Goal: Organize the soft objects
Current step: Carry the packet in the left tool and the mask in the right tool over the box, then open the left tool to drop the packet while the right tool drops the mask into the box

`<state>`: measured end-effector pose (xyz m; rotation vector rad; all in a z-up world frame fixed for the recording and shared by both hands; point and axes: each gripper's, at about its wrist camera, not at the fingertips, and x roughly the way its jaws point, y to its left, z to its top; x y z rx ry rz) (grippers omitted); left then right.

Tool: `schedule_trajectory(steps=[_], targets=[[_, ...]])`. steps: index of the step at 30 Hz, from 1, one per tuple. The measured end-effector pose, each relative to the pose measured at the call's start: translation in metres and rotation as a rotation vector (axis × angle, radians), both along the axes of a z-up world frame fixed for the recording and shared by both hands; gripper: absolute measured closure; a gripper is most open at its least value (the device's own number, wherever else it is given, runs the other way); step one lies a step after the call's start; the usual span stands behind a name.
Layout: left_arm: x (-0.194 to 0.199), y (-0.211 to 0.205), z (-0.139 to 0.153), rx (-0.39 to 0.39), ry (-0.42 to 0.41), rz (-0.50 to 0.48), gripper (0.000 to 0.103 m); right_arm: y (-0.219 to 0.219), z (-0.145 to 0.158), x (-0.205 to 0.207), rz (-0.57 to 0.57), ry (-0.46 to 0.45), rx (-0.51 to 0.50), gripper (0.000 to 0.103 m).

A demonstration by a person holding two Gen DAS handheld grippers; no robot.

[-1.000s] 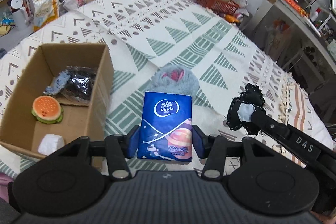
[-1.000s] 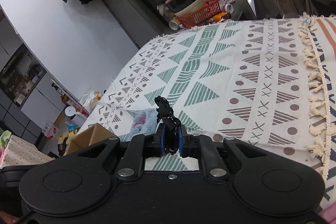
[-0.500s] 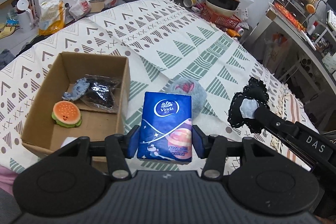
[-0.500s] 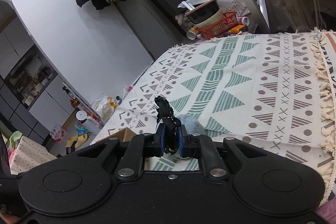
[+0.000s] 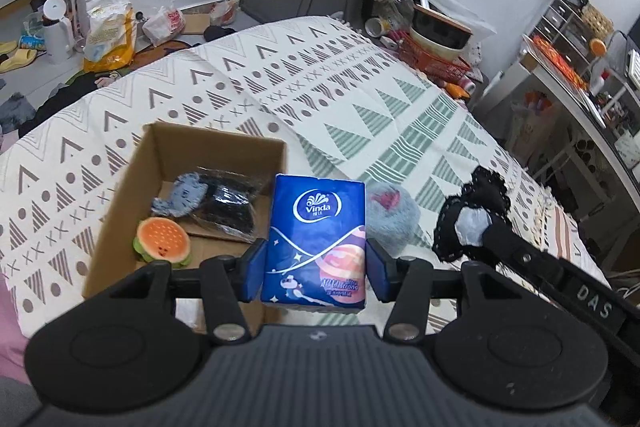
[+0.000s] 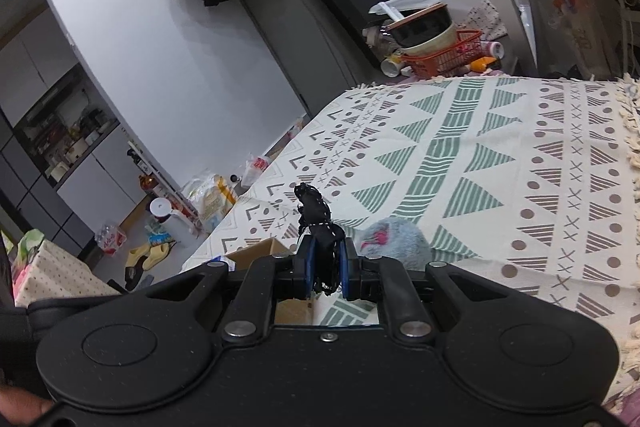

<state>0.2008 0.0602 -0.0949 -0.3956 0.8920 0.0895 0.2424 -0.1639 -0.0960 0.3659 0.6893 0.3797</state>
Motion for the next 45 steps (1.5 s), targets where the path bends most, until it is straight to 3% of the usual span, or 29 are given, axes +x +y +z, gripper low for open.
schedule_trajectory(steps=[14, 25, 30, 33, 36, 42, 45], targets=[[0.011, 0.069, -0.006, -0.034, 0.009, 0.088, 0.052, 0.049, 0.001, 0.009, 0.046, 0.011, -0.016, 0.09], [0.016, 0.096, -0.027, -0.074, 0.058, 0.113, 0.052, 0.088, -0.001, 0.017, 0.098, 0.035, -0.035, 0.09], [0.016, 0.104, -0.037, -0.083, 0.083, 0.122, 0.044, 0.105, -0.004, 0.018, 0.14, 0.06, -0.041, 0.09], [0.013, 0.112, -0.037, -0.109, 0.077, 0.142, 0.043, 0.114, -0.006, 0.018, 0.156, 0.079, -0.044, 0.09], [0.01, 0.121, -0.033, -0.086, 0.079, 0.166, 0.043, 0.122, -0.008, 0.018, 0.169, 0.098, -0.049, 0.089], [0.0, 0.135, -0.023, -0.071, 0.068, 0.208, 0.039, 0.132, -0.009, 0.017, 0.173, 0.127, -0.1, 0.081], [-0.004, 0.138, -0.018, -0.065, 0.057, 0.219, 0.035, 0.133, -0.004, 0.016, 0.178, 0.139, -0.126, 0.065]])
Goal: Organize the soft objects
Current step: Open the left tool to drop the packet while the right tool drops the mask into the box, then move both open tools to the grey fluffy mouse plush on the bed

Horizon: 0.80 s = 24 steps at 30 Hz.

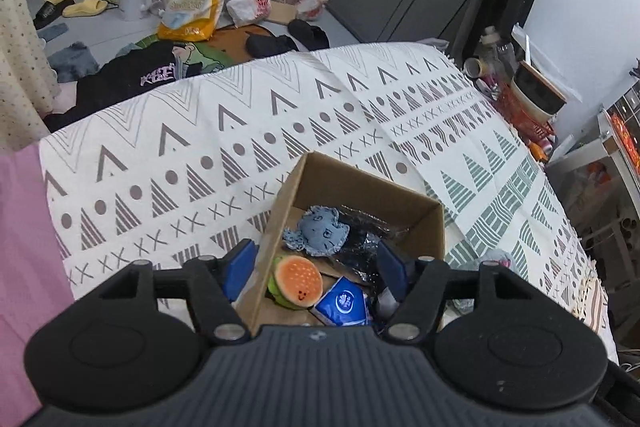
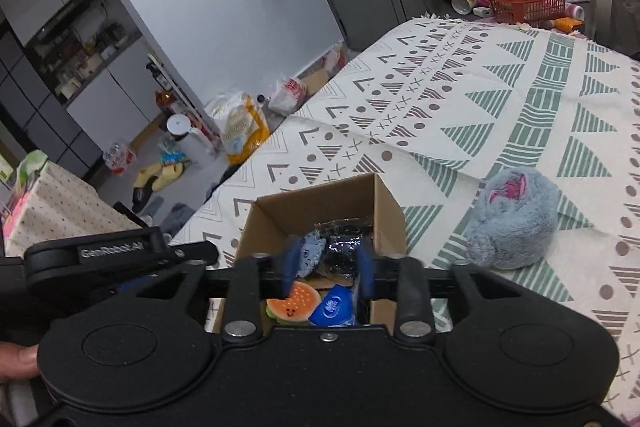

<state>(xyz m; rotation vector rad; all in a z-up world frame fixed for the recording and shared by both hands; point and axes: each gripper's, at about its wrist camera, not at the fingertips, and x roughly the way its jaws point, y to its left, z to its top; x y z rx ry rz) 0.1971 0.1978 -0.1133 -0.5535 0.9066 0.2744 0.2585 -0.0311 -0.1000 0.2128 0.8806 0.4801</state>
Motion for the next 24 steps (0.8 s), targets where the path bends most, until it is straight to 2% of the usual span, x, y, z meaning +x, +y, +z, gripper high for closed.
schedule_trajectory(steps=[2, 4, 8, 18, 24], targets=[[-0.003, 0.001, 0.002, -0.003, -0.008, 0.009, 0.031, -0.001, 0.005, -0.002, 0.008, -0.005, -0.021, 0.056], [-0.007, 0.001, 0.003, -0.001, -0.015, 0.021, 0.027, -0.005, 0.009, -0.004, 0.013, -0.008, -0.043, 0.05], [-0.015, -0.002, 0.005, 0.01, -0.024, 0.046, 0.025, -0.018, 0.016, -0.006, 0.011, -0.003, -0.069, 0.041], [-0.02, -0.032, 0.002, 0.015, -0.025, 0.056, 0.024, -0.063, 0.016, -0.007, -0.019, 0.015, -0.111, 0.036], [-0.012, -0.06, 0.005, 0.026, -0.046, 0.019, 0.024, -0.089, 0.011, -0.003, -0.044, 0.026, -0.083, 0.035]])
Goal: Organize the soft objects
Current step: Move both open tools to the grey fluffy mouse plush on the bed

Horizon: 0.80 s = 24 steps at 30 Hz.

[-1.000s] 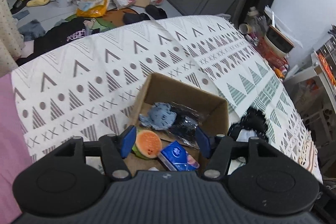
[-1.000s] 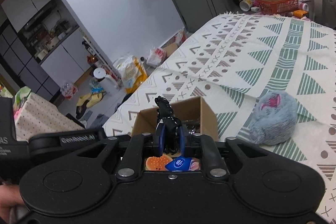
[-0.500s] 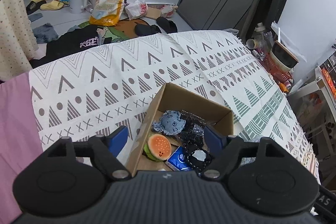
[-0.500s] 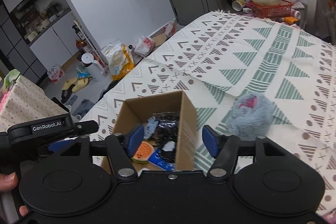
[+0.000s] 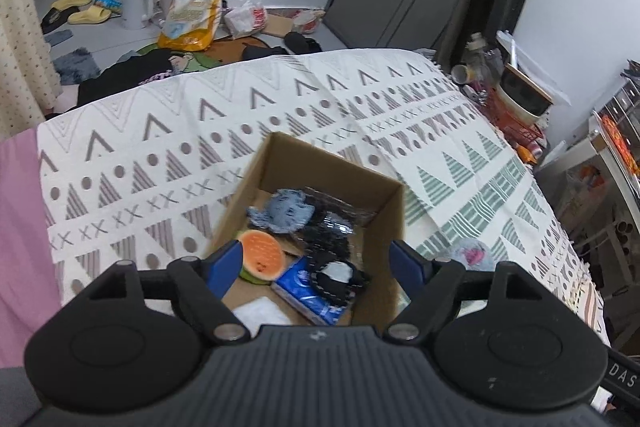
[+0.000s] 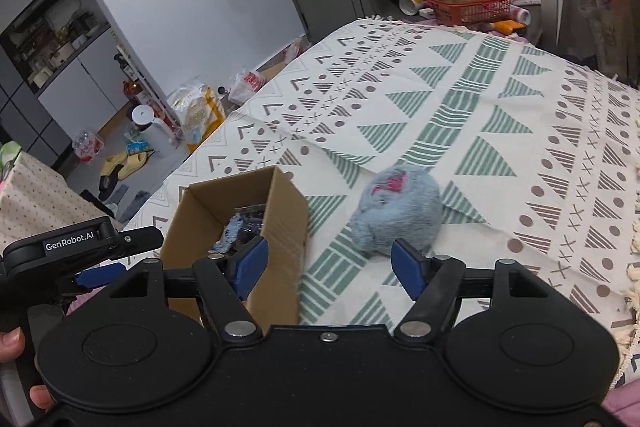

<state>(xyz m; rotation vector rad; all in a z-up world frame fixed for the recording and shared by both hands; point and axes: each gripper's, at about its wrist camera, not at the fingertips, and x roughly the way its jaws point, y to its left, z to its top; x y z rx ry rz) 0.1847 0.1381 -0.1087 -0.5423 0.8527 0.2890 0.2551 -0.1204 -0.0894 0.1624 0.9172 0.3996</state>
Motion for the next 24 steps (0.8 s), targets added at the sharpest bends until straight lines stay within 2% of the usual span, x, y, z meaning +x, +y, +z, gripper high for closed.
schedule_trajectory(steps=[3, 15, 24], targets=[[0.007, -0.014, 0.0, 0.023, 0.001, -0.051, 0.024, -0.013, -0.002, 0.005, -0.015, 0.012, 0.029, 0.035], [0.031, -0.049, 0.006, 0.064, -0.028, -0.088, 0.025, -0.052, -0.027, 0.036, -0.081, 0.078, 0.141, 0.037], [0.062, -0.085, -0.001, 0.097, 0.005, -0.141, 0.028, -0.067, -0.054, 0.068, -0.111, 0.129, 0.207, 0.041]])
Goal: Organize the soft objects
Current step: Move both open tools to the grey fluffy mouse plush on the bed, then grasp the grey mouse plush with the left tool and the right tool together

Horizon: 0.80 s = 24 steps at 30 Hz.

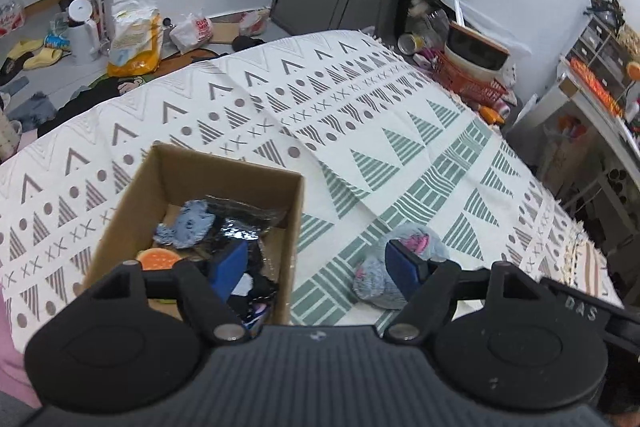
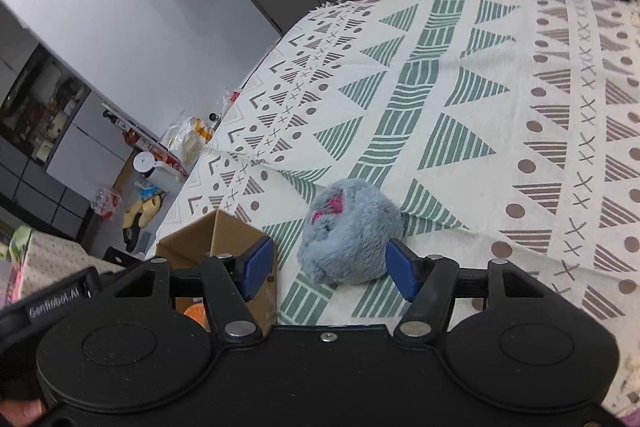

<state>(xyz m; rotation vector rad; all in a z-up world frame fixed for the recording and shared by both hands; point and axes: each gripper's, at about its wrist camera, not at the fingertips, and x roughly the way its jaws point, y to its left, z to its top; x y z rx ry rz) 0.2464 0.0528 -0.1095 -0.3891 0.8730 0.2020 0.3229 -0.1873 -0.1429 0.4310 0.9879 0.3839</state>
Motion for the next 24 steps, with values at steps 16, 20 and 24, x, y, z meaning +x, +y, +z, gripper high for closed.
schedule_trajectory(steps=[16, 20, 24], targets=[[0.052, -0.022, -0.029, 0.006, 0.092, -0.002, 0.041, 0.006, -0.047, 0.053, 0.05, 0.098, 0.055, 0.048], [0.066, -0.032, -0.041, 0.009, 0.126, -0.017, 0.046, 0.006, -0.063, 0.062, 0.073, 0.127, 0.05, 0.065], [0.076, -0.034, -0.053, 0.008, 0.157, 0.002, 0.052, 0.002, -0.075, 0.07, 0.081, 0.156, 0.053, 0.071]])
